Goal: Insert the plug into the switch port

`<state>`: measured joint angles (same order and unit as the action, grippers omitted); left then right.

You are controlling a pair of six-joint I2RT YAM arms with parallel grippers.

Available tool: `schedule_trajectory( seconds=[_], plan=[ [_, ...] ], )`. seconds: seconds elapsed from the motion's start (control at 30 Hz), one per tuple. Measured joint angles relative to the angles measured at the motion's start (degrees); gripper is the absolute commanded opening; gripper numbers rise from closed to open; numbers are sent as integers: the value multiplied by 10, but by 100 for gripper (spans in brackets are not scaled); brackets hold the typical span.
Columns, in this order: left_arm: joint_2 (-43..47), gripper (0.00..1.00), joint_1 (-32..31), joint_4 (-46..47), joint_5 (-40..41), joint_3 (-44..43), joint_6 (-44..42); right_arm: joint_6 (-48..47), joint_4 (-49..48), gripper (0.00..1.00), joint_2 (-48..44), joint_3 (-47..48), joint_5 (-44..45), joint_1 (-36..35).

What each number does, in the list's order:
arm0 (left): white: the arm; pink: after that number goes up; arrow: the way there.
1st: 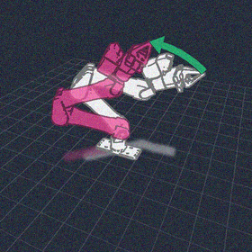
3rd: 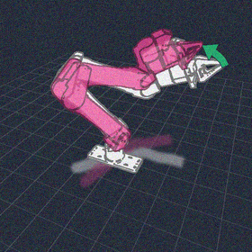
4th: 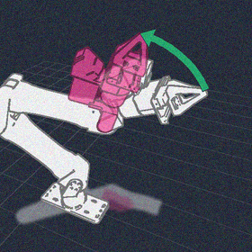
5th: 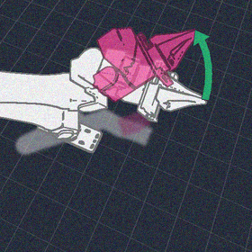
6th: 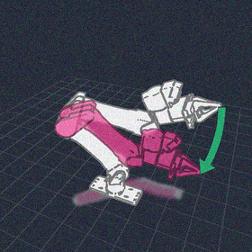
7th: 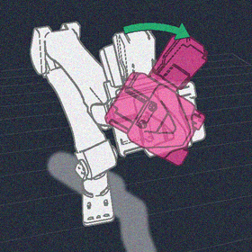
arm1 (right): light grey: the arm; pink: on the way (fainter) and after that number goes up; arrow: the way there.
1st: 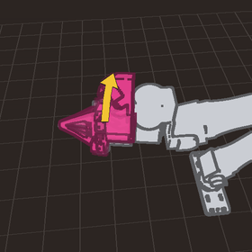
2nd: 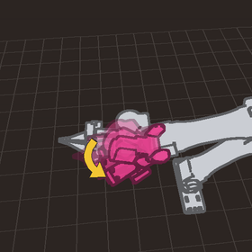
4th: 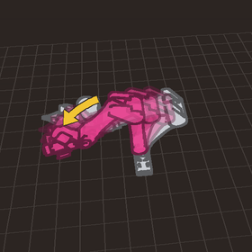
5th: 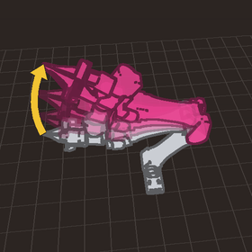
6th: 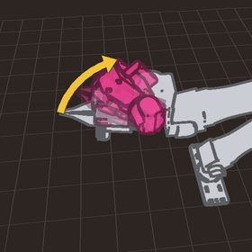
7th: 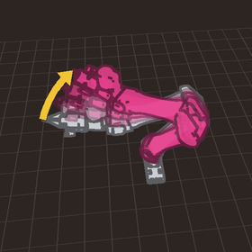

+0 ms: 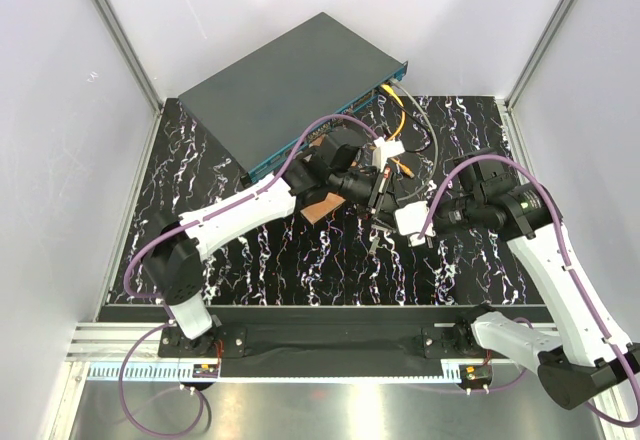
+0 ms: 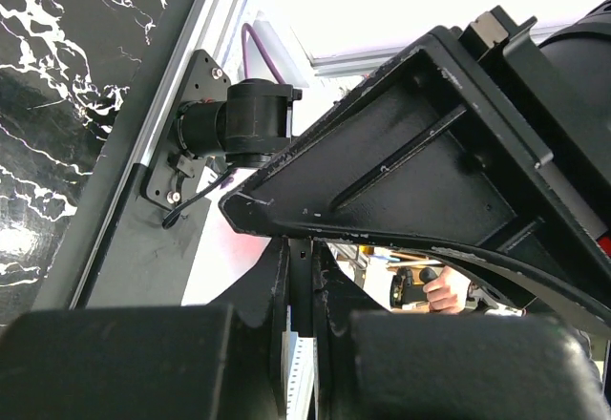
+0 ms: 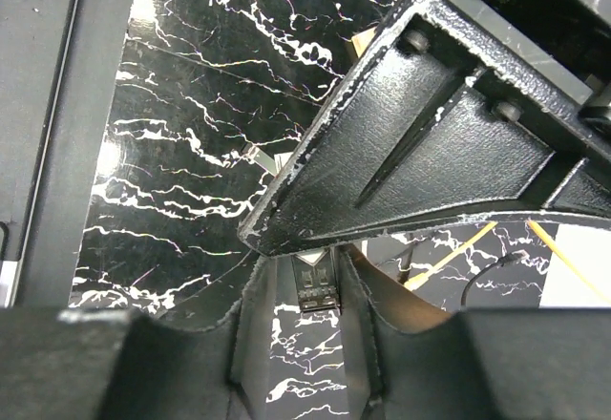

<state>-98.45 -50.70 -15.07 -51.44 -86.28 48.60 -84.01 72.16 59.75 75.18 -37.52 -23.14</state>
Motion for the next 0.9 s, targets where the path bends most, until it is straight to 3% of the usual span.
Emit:
schedule_trajectory(
  seconds=[0.27,0.3,0.37,0.4,0.47,0.53,0.6,0.63,0.9],
  plan=[
    [0,0,0,2,-5,2,0,14,-2,29,-2,0,3,-1],
    [0,0,0,2,-5,2,0,15,-2,26,-2,0,4,-1],
    [0,2,0,2,-7,2,0,17,-4,4,-4,0,6,-1],
    [0,15,0,2,-8,2,0,20,-6,0,-6,0,7,-1],
    [0,26,0,5,-9,2,-1,24,-7,0,-7,0,8,-1],
    [0,46,1,9,-8,1,-6,34,-1,0,-7,0,10,-1],
    [0,51,7,5,-6,-9,-16,52,3,0,-7,0,12,-1],
    [2,59,10,3,-4,-14,-23,59,5,0,-7,0,13,-1],
    [54,63,105,-74,29,-59,-103,169,-12,0,-17,0,16,-1]
  ],
)
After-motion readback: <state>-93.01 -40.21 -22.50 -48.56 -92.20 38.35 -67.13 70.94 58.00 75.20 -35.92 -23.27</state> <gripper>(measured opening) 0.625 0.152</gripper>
